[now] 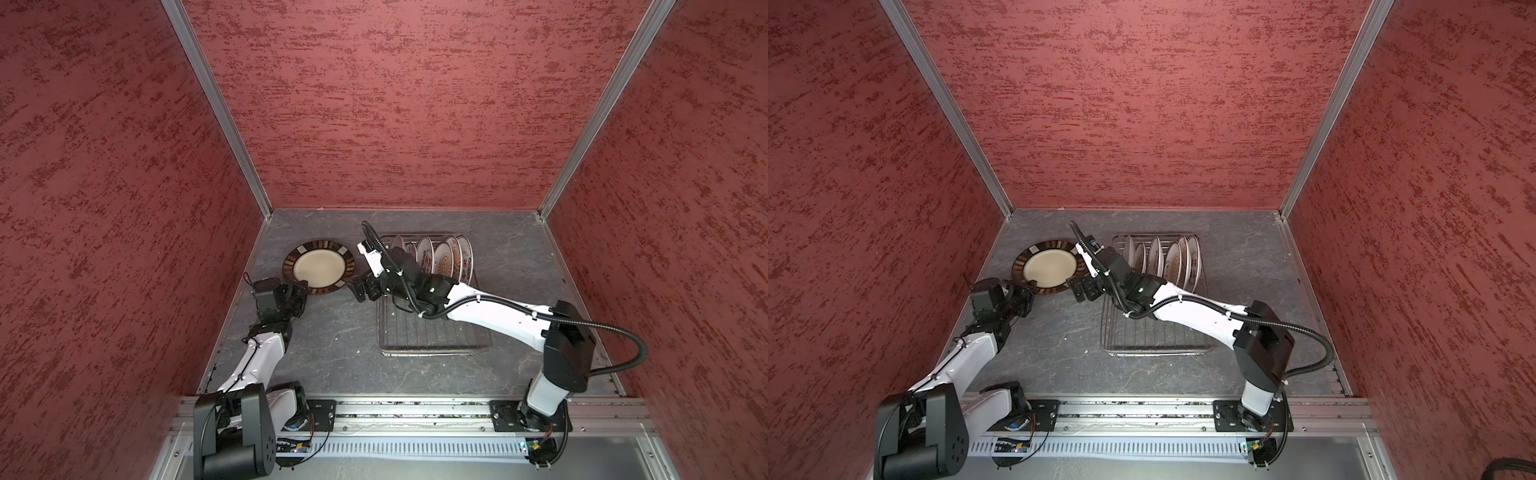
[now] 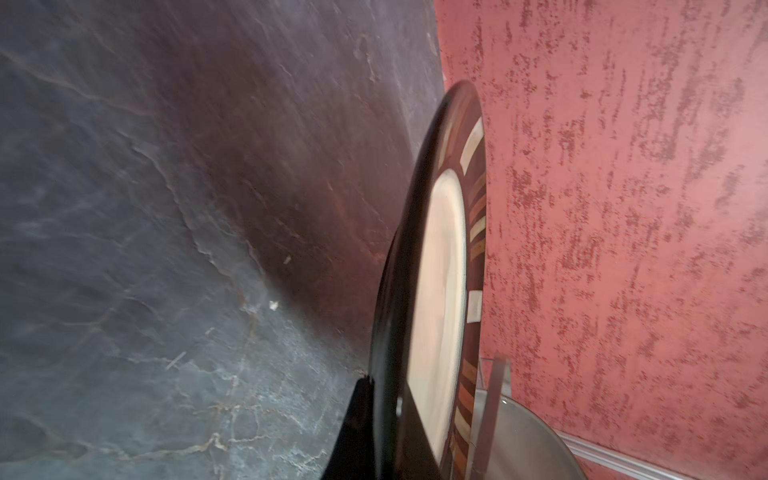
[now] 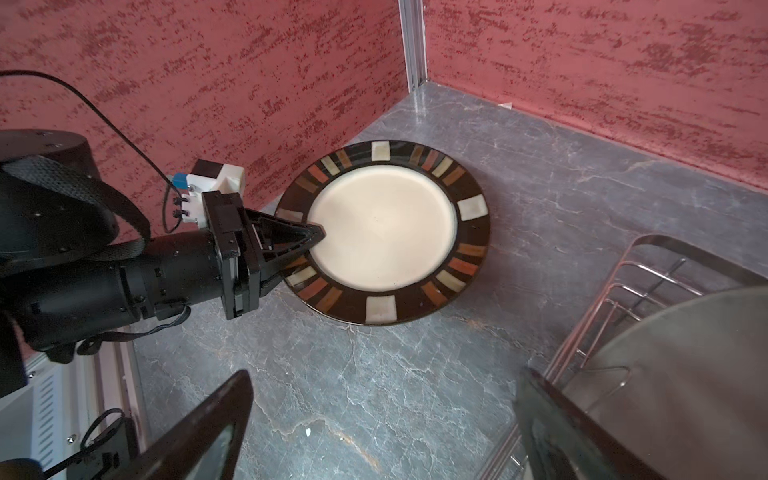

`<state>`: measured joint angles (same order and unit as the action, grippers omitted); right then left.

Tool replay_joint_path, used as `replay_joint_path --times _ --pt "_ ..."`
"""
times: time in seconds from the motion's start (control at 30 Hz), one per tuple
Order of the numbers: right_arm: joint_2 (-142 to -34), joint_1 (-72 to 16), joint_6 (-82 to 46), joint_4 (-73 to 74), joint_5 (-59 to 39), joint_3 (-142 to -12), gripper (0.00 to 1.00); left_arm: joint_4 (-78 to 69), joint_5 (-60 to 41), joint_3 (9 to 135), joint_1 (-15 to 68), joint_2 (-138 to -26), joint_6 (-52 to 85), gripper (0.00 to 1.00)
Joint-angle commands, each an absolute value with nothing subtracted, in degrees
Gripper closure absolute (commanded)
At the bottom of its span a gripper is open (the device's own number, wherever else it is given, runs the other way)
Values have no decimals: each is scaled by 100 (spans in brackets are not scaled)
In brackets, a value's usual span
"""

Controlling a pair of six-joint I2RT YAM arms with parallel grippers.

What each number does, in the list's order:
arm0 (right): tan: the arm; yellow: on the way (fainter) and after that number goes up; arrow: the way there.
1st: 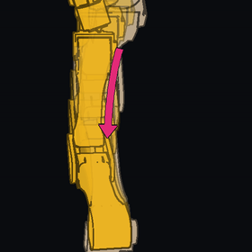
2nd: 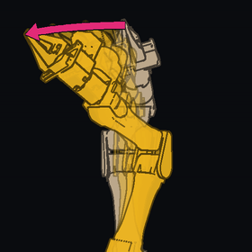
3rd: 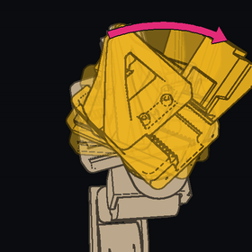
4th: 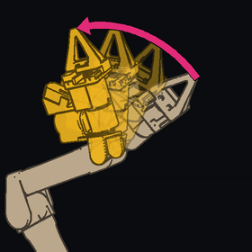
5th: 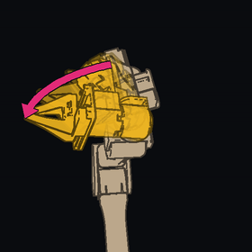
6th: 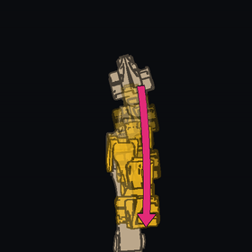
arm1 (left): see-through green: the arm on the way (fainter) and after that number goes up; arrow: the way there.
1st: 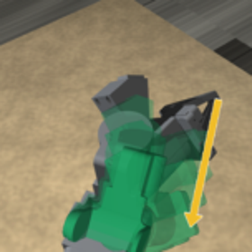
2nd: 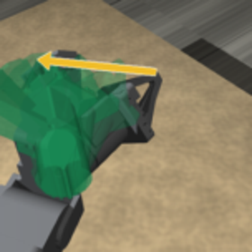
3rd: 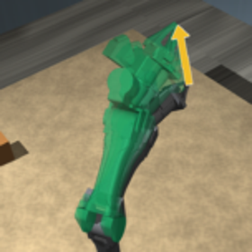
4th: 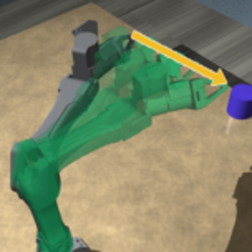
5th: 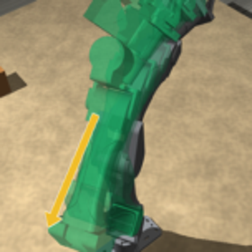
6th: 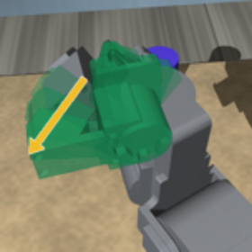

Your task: Unload the plates from the dish rack

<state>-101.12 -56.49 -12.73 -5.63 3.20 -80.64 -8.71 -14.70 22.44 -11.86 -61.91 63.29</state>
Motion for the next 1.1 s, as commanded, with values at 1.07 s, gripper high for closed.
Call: replay_joint_path --times 1.07 --pt "-11775 -5704 -1537 -538 60 -9186 4 -2688 -1108 2878 -1164 -8540 6267 100"
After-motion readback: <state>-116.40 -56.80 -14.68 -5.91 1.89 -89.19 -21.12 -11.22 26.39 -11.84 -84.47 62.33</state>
